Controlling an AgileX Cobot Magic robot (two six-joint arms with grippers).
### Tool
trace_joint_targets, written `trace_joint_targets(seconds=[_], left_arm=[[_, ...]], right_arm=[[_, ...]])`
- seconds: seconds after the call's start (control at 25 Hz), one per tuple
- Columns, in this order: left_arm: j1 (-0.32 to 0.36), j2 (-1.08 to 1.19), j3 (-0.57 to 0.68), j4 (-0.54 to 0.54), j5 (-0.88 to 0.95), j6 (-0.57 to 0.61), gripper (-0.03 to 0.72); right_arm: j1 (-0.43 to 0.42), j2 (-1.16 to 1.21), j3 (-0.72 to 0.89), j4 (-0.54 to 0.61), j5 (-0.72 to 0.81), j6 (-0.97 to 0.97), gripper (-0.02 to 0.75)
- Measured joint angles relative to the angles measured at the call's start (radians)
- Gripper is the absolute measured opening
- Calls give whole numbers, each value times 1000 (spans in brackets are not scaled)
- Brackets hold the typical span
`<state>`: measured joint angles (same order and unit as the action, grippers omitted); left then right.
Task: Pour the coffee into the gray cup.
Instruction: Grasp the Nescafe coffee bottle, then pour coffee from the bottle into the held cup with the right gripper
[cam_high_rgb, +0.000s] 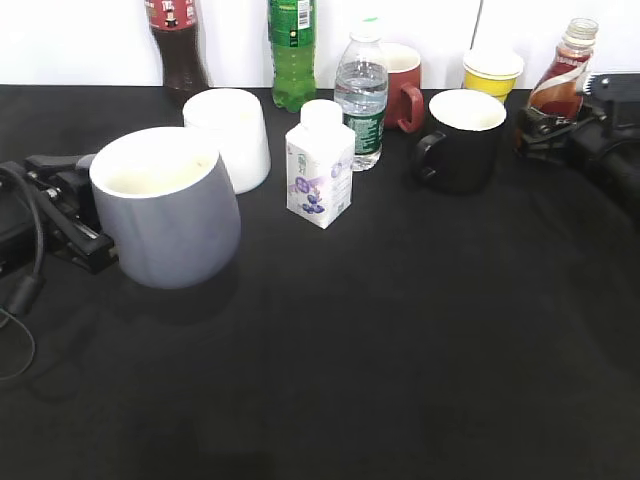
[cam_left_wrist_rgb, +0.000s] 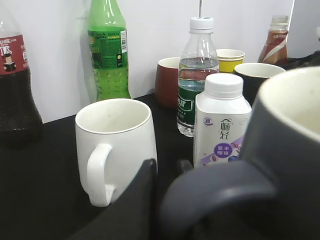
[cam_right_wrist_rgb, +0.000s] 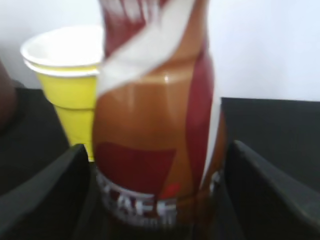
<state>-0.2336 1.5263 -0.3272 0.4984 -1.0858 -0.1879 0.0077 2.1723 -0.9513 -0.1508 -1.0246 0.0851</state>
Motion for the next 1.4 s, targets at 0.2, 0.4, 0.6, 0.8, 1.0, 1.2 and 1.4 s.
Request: trace_joint_targets(seconds=[0.2,0.4,0.6,0.8,1.0,1.2,1.4], left_arm=[[0,0,0,0,-1,0,81],[0,0,0,0,-2,0,81],[0,0,0,0,-2,0,81],[0,0,0,5,-5,0,81],[0,0,0,40,-5,0,81],[-2,0,0,125,-6,0,81],[-3,0,0,131,-6,0,81]], right_arm=[[0,85,-96,-9,4,6,630],[10,119,-182,-72,47,24,563],[13,120,-182,-61,47,23,533],[13,21,-63,-57,25,-17,533],[14,-224,84,-61,26,-19,533],[15,-488,165,-307,193,143,533],[186,-632,170,-459,302,289,533]])
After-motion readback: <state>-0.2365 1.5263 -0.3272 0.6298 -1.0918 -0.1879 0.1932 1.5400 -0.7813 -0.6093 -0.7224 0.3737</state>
